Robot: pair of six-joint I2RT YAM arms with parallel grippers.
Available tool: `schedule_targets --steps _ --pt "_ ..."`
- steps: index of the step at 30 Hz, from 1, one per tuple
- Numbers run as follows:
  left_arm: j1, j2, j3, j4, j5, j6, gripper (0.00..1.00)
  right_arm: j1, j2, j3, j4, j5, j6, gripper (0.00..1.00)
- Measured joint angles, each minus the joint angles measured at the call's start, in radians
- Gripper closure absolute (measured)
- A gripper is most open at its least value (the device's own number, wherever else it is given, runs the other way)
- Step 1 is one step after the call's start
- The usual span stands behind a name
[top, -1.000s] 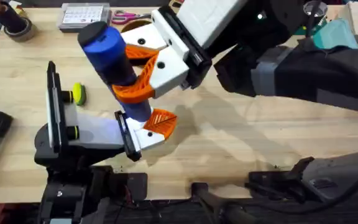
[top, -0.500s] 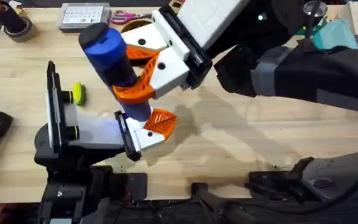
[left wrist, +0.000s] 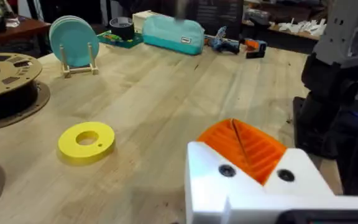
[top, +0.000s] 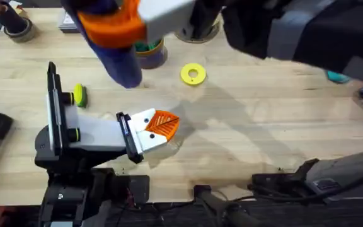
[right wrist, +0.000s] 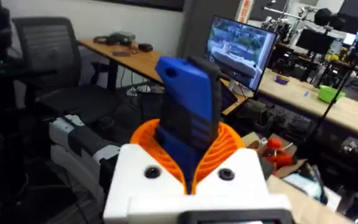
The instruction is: Pick up the gripper from the table and insert it into the empty holder that is missing its gripper. Then pick up a screw, insert it into the mounting hole, and use the screwdriver to tighten it. Finally, clean up the table by picking up the vegetable and placing it into the bucket.
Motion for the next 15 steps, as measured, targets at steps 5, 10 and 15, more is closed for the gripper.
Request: schedule_targets --steps 5,10,15 --pt "0.000 0.000 0.000 0.000 0.000 0.000 0.998 -0.003 0.000 0.046 -0.041 -0.024 0.000 0.977" --pt "0.000 0.000 0.000 0.000 0.000 0.000 0.998 -0.027 0.000 0.048 -0.286 -0.031 -0.046 0.977" --pt "0.000 0.000 0.000 0.000 0.000 0.000 0.998 -0.108 0.000 0.052 -0.823 0.132 -0.234 0.977"
